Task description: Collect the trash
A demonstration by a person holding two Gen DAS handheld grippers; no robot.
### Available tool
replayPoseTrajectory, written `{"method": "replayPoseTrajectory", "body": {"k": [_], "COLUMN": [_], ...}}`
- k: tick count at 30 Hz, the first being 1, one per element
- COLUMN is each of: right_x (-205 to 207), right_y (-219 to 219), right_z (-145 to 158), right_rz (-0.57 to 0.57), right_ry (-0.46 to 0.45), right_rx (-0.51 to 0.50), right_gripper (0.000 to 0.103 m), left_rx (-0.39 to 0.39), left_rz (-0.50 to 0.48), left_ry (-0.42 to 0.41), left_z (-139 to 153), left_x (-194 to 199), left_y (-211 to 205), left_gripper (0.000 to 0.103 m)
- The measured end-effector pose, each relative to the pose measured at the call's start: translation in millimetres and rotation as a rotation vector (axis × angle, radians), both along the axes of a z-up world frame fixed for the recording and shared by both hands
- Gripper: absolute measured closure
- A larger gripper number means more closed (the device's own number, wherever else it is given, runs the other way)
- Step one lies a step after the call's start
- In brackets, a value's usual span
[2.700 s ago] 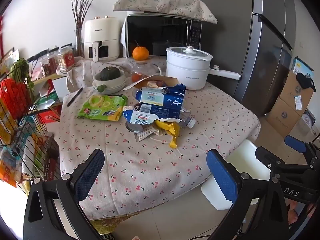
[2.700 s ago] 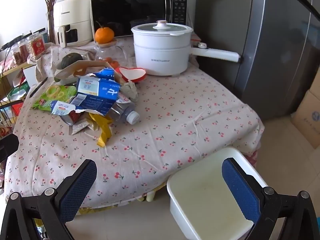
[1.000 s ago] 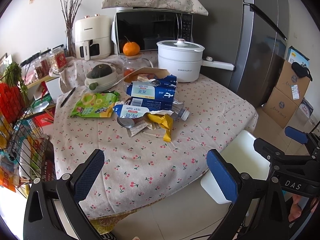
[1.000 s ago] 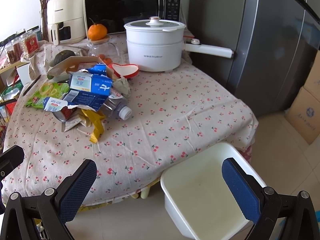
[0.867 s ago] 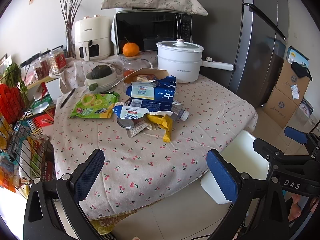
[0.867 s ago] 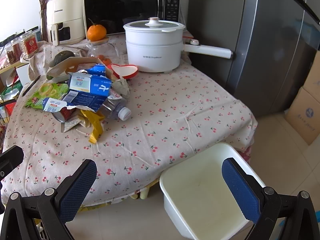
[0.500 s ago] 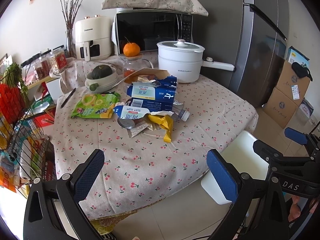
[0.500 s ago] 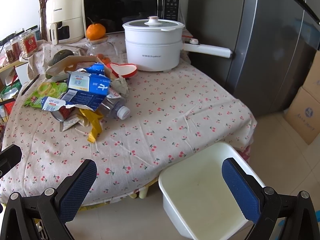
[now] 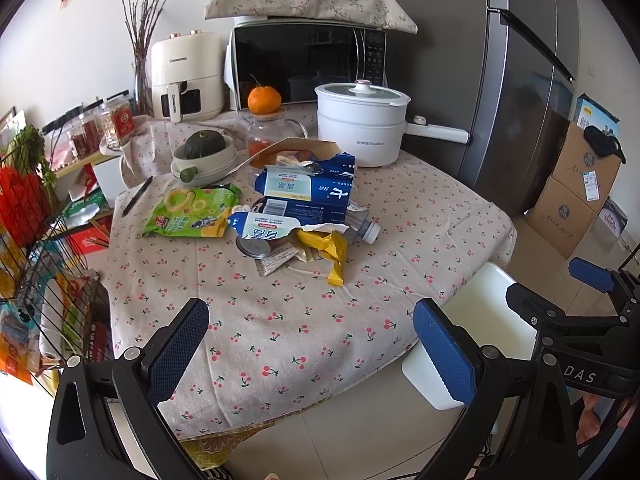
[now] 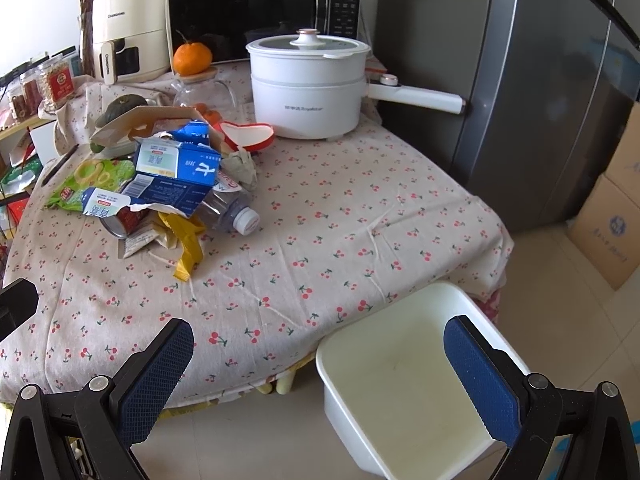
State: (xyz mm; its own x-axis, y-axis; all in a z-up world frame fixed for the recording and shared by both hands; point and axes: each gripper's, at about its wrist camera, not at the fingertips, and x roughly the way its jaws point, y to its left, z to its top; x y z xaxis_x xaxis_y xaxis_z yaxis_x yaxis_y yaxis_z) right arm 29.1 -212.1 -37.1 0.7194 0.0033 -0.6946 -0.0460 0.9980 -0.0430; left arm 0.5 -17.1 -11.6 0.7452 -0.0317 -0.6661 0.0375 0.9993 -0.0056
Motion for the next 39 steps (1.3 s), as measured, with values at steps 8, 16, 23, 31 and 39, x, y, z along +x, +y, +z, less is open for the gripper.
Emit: {"method": "replayPoseTrajectory", "body": {"k": [8, 16, 23, 31, 39], "right_x": [0.1, -0.5, -0.4, -0.5, 0.1], "right_y": [-1.3, -4.4, -5.2, -6.1, -8.1], "right_z": [-0.1, 1.0, 1.6, 1.7, 1.4], "right_rz": [-0.004, -0.006, -0.008, -0.009, -0.009], "right_ry": [0.003, 0.007, 0.007, 0.007, 0.007], "right_rx": [0.007, 0.014, 0.015, 0.015, 0.014], "right_gripper": [0.0, 0.0, 0.0, 0.0, 0.0], "left_rx": [-0.004, 0.001, 0.003, 0.004, 0.005], "left_rz": [0.005, 0.005, 0.006, 0.006, 0.009], "left_ry": [-0.002, -0.005, -0.004, -0.002, -0.003], "left_z": [1.7, 0.8, -1.2, -1.7, -2.3], "left_x": [0.4, 0.6, 1.0, 1.0, 1.1], "left_y": [3.3, 4.5, 3.2, 2.4, 2.6], "left_gripper": [0.0, 0.0, 0.0, 0.0, 0.0]}}
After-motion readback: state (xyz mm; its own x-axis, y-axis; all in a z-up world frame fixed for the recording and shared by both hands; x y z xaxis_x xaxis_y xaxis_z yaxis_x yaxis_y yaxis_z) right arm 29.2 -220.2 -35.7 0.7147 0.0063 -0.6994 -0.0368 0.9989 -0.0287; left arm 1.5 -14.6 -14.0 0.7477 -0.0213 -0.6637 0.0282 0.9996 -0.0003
